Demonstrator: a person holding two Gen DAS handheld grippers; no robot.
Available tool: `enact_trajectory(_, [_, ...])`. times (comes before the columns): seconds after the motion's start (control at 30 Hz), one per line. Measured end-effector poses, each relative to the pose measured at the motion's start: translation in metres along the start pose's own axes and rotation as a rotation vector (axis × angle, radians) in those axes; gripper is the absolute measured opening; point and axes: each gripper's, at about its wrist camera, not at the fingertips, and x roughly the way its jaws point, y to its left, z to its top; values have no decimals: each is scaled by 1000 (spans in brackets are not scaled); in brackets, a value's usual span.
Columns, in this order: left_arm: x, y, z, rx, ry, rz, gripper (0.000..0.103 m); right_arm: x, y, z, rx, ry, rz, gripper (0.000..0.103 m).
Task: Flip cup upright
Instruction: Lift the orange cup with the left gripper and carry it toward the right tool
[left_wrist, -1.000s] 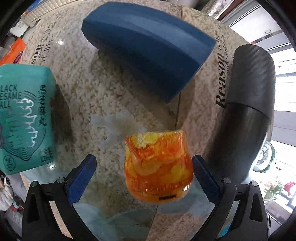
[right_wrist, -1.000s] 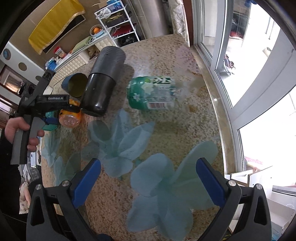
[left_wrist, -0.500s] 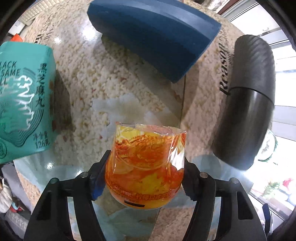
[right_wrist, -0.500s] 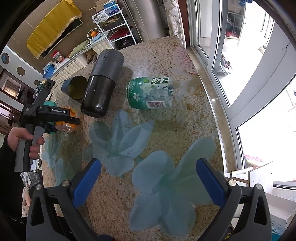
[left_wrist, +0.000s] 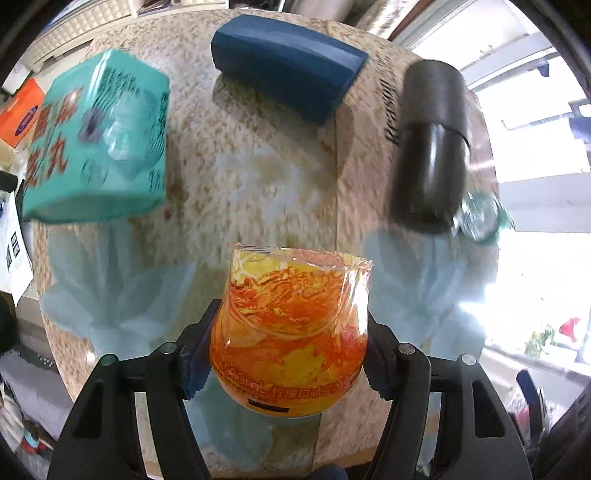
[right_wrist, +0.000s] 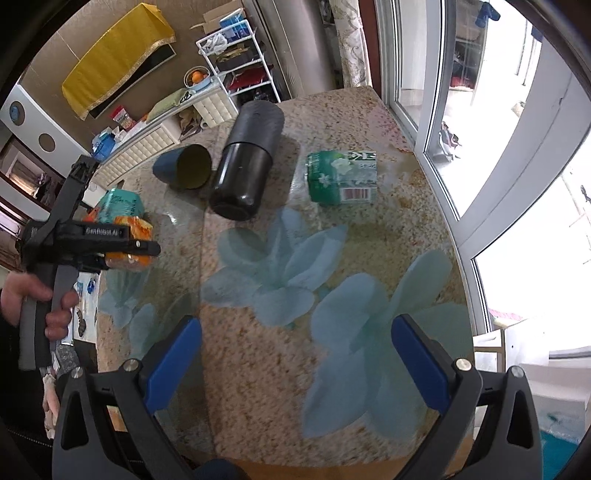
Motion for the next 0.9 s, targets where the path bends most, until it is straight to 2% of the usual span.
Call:
enact_trajectory(0.2, [3, -7, -38, 60, 23, -27, 71, -22, 21, -36, 26, -39, -29, 103])
enact_trajectory(0.4, [14, -13, -77, 92, 62, -47, 71, -29, 30, -73, 43, -2, -56, 103])
enact_trajectory(0.6, [31, -30, -103, 46, 109, -56, 71, -23, 24, -75, 15, 33, -38, 103])
enact_trajectory(0.77, [44, -47, -102, -21, 134, -49, 71, -12, 11, -71, -45, 77, -15, 103])
enact_trajectory(0.9, [55, -49, -109, -63, 123, 5, 71, -9, 4, -74, -87, 101, 6, 103])
